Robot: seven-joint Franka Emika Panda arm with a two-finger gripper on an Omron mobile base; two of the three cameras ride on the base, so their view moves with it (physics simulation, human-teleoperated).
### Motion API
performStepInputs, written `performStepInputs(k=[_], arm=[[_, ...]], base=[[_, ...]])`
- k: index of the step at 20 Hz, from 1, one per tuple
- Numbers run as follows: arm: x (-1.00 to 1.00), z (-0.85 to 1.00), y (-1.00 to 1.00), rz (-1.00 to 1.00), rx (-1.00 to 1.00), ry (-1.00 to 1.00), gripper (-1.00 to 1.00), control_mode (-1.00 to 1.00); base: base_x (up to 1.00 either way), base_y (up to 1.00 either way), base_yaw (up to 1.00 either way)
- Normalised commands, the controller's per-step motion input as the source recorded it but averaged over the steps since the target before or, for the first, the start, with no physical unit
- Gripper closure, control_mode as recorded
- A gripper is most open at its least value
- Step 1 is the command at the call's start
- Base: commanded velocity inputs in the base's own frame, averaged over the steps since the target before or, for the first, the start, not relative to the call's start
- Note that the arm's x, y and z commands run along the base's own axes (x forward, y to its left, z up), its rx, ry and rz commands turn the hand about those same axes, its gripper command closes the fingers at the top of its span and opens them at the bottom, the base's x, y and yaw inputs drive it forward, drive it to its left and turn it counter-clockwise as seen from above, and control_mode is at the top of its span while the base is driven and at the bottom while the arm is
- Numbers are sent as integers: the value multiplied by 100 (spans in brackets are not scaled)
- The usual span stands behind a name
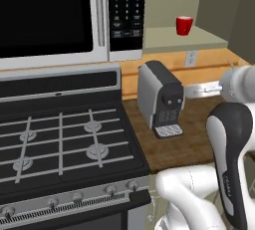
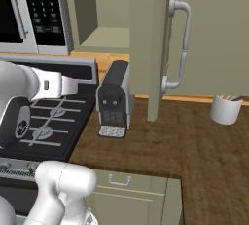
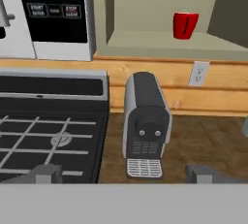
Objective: Gather all objects into one cabinet and sort the glasses and bowls to opposite sides.
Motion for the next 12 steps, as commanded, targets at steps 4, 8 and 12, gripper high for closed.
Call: performStepInputs(k=[4, 8, 12], arm=[[8, 76, -20, -15, 1, -15, -100, -100], [29, 3, -65, -21, 26, 3, -100, -100], [75, 25, -48, -7, 12, -2, -100, -100]], base=[[0, 0, 0], [0, 0, 0], [0, 0, 0]])
